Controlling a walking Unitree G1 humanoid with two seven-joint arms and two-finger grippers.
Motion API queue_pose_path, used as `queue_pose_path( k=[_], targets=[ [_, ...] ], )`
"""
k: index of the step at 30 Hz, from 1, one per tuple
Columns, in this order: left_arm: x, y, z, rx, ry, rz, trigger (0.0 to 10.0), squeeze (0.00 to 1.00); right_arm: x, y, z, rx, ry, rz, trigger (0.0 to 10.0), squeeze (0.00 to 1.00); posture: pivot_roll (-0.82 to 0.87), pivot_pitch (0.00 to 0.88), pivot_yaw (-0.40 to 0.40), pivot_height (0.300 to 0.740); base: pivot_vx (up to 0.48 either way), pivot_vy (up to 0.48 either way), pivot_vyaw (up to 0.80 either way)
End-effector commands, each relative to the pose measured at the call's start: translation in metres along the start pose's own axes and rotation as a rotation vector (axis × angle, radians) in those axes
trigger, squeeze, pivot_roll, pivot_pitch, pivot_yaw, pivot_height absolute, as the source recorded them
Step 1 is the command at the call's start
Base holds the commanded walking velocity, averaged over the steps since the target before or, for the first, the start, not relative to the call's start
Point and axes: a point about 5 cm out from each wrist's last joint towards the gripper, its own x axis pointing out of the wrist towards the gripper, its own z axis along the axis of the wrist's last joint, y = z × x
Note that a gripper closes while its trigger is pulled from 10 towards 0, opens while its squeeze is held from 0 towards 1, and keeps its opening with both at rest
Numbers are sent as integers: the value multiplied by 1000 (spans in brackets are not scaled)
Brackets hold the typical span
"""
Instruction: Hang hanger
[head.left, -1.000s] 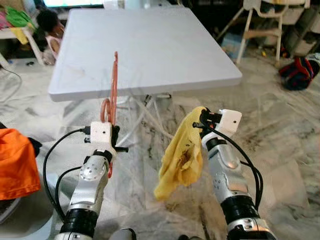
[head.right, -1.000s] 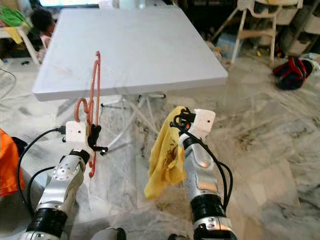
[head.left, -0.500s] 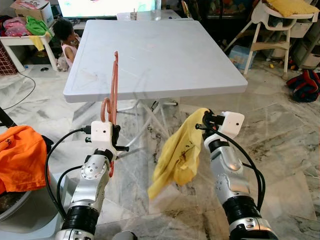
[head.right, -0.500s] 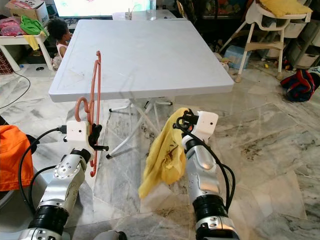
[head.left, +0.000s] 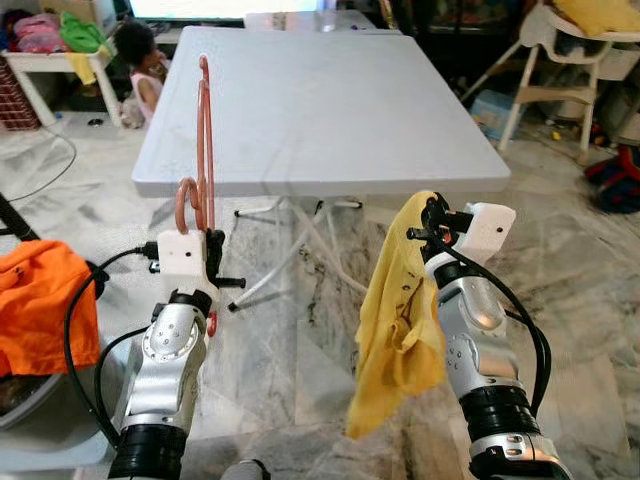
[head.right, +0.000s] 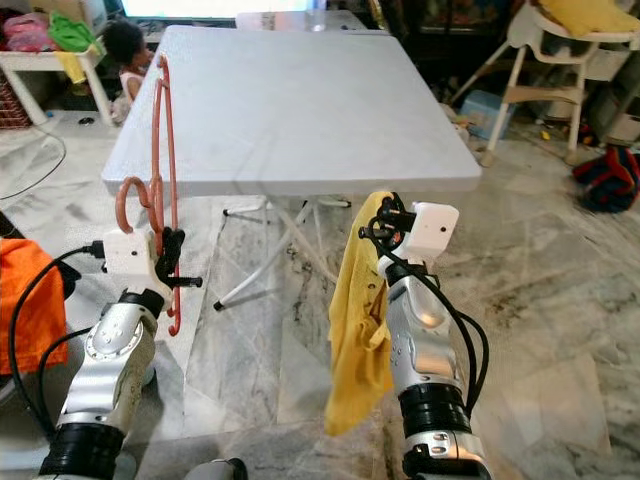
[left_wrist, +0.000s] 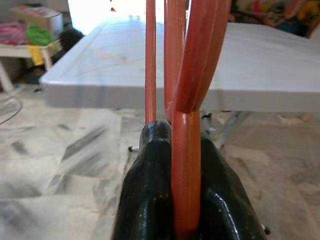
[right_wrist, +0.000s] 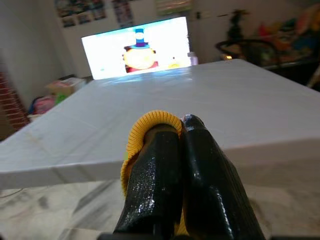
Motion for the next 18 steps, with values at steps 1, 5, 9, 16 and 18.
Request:
queue_pose_path(
  k=[1,5,9,16,18],
  targets=[
    [-3,2,4,-4,-6,14,10000,0,8,9,18,-7,-62,43,10000,0,211,169,-79,740,281,0,413],
    [-5,3,6,-4,-4,15,10000,0,9,9,21,-5,-67,45,10000,0,208,190,-85,740,284,0,0],
    [-6,4,7,-2,-2,15,10000,0,11,10,26,-2,-77,44,10000,0,204,207,-88,740,287,0,0],
    [-4,3,15,-11,-12,19,10000,0,12,11,30,-10,-78,56,10000,0,200,215,-94,740,302,0,0],
    [-3,3,16,-11,-14,19,10000,0,12,11,31,-11,-78,56,10000,0,200,217,-96,740,307,0,0]
  ],
)
